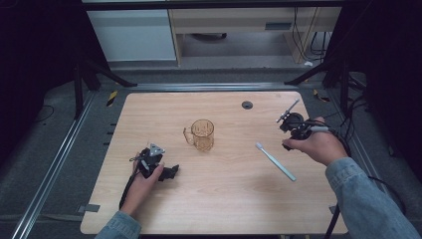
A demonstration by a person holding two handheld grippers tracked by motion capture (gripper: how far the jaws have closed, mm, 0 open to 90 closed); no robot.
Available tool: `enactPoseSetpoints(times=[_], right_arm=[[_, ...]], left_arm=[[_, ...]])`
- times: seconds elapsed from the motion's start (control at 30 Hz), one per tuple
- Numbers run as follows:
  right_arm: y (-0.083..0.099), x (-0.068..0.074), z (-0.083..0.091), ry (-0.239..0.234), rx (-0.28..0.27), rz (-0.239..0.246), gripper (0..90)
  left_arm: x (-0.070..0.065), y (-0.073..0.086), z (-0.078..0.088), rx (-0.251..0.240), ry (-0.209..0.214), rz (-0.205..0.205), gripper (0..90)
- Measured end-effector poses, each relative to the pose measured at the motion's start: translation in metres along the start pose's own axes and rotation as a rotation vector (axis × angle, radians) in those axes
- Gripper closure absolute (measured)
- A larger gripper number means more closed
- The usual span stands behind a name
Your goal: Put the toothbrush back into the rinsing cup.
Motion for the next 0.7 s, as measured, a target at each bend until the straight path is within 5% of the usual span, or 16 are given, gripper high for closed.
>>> enactPoseSetpoints(times=[0.7], right_arm=[[-0.023, -0.007, -0.043, -0.087, 0.088, -0.031, 64.6]], left_arm=[[0.000, 0.000, 0.000, -0.001, 0.000, -0.001, 0.0]])
Point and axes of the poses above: each handheld gripper's, and its own axes: z roughly backward along the jaws, y roughly out of its underside, x roughly to its left, the point moved 2 cm from there along -z, roughly forward along the jaws, and after that the axes turned 11 degrees about -y, right-handed, at the moved point
